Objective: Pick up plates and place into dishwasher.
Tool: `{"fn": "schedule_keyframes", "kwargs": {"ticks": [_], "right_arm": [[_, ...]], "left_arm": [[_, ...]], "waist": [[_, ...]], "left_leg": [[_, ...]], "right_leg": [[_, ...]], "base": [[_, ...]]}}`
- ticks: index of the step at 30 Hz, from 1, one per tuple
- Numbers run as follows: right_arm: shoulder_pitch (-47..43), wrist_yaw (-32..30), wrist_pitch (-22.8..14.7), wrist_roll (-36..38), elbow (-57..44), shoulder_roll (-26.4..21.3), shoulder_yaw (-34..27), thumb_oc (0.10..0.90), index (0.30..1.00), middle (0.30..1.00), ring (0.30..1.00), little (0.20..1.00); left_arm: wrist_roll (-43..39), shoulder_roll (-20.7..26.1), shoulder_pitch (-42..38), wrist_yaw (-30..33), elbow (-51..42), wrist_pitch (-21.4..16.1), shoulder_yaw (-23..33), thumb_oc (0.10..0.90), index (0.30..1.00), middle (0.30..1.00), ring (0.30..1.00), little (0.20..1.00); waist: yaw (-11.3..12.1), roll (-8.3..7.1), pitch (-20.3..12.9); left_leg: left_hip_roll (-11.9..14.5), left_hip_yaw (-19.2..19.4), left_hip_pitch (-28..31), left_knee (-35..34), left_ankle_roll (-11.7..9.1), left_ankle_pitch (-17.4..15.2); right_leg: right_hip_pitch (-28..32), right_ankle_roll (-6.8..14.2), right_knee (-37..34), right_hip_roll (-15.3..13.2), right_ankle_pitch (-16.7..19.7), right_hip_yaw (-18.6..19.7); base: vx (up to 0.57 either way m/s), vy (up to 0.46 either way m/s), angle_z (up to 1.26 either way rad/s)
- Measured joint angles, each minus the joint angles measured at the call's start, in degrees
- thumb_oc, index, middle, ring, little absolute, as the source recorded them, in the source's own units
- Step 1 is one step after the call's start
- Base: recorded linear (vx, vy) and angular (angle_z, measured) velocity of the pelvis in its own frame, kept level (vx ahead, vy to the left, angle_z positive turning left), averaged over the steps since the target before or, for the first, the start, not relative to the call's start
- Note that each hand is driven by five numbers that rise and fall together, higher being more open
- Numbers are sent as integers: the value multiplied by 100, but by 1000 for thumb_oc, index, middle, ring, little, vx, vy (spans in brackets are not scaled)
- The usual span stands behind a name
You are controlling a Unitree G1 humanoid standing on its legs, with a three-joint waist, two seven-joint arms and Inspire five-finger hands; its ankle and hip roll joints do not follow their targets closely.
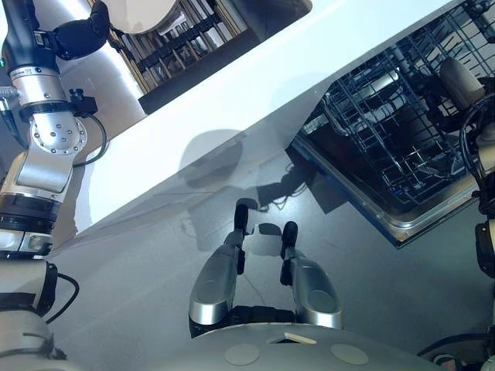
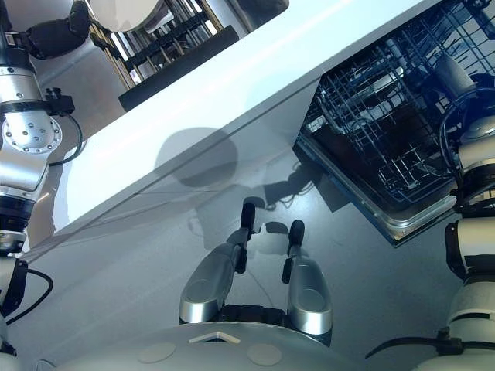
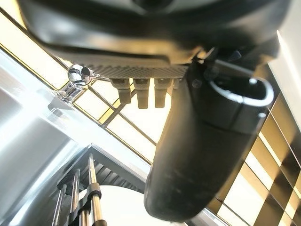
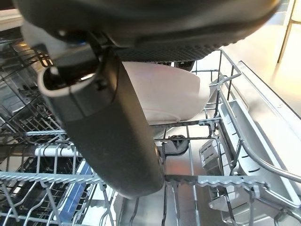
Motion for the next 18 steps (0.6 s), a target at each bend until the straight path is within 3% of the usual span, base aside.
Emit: {"fn": "schedule_keyframes", "kwargs": {"ticks": [11, 18], "right_arm": [[477, -29, -311, -363, -833, 19, -117, 800, 900, 900, 900, 900], [1231, -537, -656, -282, -1918, 60, -642, 800, 900, 900, 900, 900]], "left_arm": [[7, -11, 234, -64, -4, 0, 45, 800, 900, 900, 900, 900], [23, -48, 558, -157, -106, 5, 352, 800, 900, 900, 900, 900]], "waist": [[-2, -11, 2], [-7, -13, 1]], "left_leg": [[10, 34, 339, -22, -35, -29], [5, 67, 519, -134, -13, -17]], "right_leg": [[314, 0, -6, -7, -1, 20], [417, 1, -7, -24, 0, 33]], "base": [[9, 16, -1], [17, 42, -4]]}}
